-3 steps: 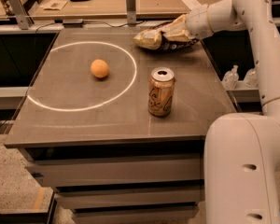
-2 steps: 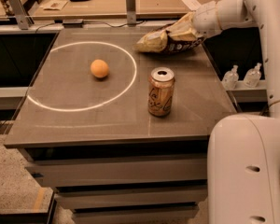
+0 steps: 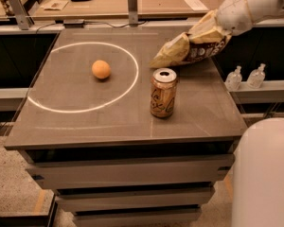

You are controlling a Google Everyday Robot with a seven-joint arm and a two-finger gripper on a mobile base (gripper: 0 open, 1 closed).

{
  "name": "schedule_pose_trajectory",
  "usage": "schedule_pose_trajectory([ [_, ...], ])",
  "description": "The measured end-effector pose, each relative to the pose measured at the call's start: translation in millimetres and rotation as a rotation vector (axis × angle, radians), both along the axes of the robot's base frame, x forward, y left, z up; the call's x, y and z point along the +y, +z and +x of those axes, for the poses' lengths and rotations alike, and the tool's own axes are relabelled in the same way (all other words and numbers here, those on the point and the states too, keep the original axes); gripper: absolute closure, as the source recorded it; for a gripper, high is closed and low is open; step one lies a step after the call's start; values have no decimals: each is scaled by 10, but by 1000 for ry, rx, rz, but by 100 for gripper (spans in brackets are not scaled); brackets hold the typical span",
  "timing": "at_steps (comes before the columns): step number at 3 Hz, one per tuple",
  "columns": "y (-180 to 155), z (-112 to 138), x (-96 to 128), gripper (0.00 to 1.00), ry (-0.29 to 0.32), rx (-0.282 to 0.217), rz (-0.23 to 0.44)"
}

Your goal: Move brown chip bag near orange can

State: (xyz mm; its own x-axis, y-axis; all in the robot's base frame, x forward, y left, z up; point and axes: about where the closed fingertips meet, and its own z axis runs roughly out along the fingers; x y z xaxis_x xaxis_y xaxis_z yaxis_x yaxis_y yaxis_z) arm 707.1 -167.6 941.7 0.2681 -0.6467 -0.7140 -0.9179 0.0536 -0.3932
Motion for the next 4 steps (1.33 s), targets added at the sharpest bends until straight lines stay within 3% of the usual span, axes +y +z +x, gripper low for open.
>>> schedule_pose_trajectory([
  [1, 295, -513, -150, 100, -35, 63, 19],
  [2, 727, -1018, -239, 100, -122, 61, 73],
  [3, 806, -1383, -113, 100, -187, 103, 121],
  [4, 475, -1612, 76, 100, -251, 224, 85],
])
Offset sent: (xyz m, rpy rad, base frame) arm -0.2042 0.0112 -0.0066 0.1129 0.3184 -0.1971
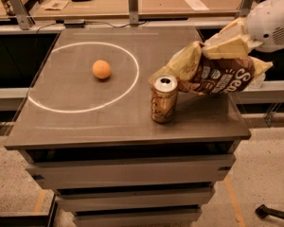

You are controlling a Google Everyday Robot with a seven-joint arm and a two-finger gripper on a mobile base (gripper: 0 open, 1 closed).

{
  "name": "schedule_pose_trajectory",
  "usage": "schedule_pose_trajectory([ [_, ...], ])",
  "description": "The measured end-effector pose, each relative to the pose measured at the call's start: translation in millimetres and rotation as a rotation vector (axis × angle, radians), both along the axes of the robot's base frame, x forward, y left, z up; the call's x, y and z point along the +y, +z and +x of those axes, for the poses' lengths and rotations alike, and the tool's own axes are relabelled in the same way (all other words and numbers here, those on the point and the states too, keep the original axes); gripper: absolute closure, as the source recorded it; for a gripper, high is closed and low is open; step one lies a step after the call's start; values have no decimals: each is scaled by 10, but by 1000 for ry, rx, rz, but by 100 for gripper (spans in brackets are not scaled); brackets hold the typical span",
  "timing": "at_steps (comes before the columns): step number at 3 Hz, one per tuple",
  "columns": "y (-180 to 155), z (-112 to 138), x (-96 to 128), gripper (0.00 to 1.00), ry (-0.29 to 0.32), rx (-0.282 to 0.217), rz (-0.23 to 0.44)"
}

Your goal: Move brown chip bag near orange can

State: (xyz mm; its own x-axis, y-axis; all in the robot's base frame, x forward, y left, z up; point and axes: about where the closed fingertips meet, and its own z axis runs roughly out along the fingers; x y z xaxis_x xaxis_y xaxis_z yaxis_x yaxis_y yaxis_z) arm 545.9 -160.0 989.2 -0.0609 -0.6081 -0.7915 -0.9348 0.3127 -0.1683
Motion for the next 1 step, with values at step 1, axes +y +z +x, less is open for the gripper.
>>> schedule_pose_trajectory([
  [1, -327, -169, 133, 100, -57, 106, -33],
])
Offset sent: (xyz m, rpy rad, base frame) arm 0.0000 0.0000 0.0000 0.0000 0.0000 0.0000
